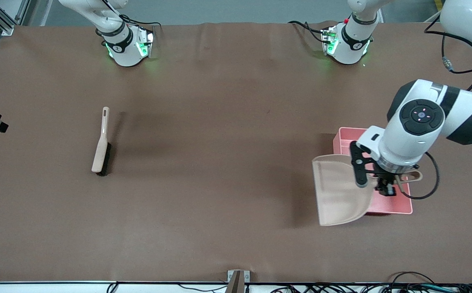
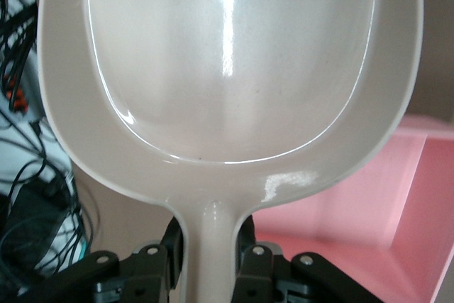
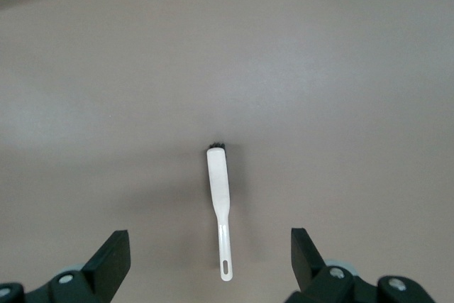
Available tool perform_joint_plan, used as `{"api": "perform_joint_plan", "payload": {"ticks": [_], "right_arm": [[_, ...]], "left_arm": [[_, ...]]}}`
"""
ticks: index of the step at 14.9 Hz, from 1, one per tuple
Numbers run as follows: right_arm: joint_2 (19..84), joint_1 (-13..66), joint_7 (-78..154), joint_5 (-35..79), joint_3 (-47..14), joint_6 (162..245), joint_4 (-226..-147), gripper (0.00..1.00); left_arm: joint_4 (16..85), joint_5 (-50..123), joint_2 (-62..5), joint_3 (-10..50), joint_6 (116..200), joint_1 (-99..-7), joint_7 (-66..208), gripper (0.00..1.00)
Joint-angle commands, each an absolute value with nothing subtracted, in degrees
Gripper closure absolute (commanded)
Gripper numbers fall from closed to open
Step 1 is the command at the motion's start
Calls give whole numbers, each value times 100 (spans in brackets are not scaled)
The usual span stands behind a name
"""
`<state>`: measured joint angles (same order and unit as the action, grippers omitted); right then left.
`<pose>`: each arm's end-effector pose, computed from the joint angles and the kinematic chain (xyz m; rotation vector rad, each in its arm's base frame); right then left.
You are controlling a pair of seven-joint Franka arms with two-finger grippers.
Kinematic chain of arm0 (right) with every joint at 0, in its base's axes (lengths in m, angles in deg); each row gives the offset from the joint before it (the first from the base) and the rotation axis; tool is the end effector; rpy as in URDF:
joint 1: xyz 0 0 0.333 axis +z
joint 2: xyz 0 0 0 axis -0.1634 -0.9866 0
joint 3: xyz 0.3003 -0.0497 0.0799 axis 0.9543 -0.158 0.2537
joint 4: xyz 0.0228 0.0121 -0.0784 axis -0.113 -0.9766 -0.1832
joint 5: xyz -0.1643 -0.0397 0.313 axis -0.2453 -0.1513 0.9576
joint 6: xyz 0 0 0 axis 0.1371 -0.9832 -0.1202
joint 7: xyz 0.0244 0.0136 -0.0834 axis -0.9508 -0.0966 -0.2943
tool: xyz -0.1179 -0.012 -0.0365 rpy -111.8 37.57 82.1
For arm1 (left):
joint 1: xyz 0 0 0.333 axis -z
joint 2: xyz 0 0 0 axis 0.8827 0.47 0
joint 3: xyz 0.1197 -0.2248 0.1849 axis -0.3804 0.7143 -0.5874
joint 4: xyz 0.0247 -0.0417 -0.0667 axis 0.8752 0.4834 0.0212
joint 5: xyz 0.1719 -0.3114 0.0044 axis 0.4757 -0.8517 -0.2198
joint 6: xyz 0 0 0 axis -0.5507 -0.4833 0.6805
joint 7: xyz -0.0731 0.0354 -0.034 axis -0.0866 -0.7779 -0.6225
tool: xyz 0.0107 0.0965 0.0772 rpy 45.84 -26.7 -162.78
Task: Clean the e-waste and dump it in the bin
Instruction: 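Lower the dustpan back onto the table with the left gripper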
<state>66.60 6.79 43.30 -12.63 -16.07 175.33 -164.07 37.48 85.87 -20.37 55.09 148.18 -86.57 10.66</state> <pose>0.5555 -0.0662 0.6264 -3.1123 0.2095 -0.0747 0.6319 -0.1567 0.4246 -2.0762 2.0620 0.0181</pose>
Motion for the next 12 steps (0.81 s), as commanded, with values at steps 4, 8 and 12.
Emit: {"api": "perform_joint_plan", "payload": {"ticks": [4, 8, 12], "right_arm": [[6669, 439, 4024, -1227, -1558, 17357, -16371, 0], [6678, 536, 3987, -1245, -1523, 17278, -16371, 0], [6678, 623, 3987, -1254, -1523, 17304, -16362, 0]], "left_arm": [[3763, 7379, -1853, 4484, 15732, -7490, 1602, 97], [4113, 7316, -1624, 4439, 16286, -7181, 1602, 97], [4868, 7369, -1562, 4430, 17207, -7137, 1541, 97]]}}
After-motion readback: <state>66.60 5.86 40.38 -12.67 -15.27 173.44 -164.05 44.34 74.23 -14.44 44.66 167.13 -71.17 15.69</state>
